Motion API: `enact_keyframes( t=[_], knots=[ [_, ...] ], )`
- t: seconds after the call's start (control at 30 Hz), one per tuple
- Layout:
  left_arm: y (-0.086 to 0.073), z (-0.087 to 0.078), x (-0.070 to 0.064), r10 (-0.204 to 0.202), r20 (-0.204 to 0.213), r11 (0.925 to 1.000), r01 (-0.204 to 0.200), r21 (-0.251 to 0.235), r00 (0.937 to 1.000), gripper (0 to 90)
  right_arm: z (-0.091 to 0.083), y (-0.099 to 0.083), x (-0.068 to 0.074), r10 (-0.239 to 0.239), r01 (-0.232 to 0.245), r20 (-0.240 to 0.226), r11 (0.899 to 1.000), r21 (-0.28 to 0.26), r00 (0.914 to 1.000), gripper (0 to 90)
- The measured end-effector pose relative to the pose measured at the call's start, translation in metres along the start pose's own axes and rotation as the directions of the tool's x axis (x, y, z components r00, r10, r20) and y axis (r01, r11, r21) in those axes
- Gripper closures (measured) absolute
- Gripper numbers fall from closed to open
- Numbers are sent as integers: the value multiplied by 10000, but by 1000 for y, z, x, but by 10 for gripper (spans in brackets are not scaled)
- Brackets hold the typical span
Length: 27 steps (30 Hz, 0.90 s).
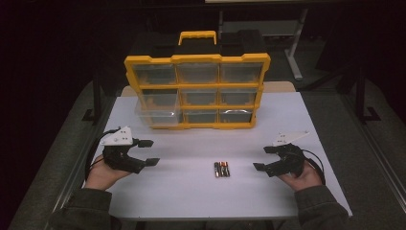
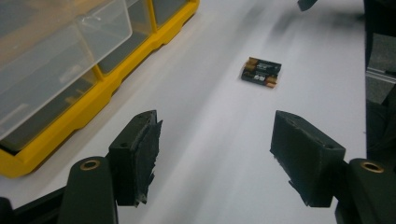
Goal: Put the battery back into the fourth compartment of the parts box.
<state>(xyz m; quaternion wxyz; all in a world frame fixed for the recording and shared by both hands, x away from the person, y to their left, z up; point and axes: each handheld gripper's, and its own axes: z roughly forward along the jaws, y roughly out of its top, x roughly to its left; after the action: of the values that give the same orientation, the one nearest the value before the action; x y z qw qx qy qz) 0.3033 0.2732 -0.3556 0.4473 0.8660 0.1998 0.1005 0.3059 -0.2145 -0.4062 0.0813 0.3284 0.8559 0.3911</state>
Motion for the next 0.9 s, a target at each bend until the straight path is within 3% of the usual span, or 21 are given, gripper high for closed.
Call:
enact_keyframes(
  t=[0.27,0.4,0.7,0.77,0.9],
  knots=[
    [-10,4,0,-35,-236,9998,40,199,9997,304,0,6,4,-26,24,-158,9999,-117,9999,249],
    [-15,4,0,-203,-282,9998,204,53,9994,294,1,12,7,-65,63,-289,10000,-66,9996,260],
    [-24,3,-1,-367,-583,9993,365,-44,9976,290,12,26,17,-30,48,-519,9993,360,9986,300],
    [-25,5,-3,-331,-605,9994,334,32,9976,290,16,30,19,206,-175,-600,9985,522,9980,299],
    [-26,7,-6,-208,-698,9996,220,153,9973,282,21,37,25,65,-31,-672,9987,511,9977,322]
  ],
)
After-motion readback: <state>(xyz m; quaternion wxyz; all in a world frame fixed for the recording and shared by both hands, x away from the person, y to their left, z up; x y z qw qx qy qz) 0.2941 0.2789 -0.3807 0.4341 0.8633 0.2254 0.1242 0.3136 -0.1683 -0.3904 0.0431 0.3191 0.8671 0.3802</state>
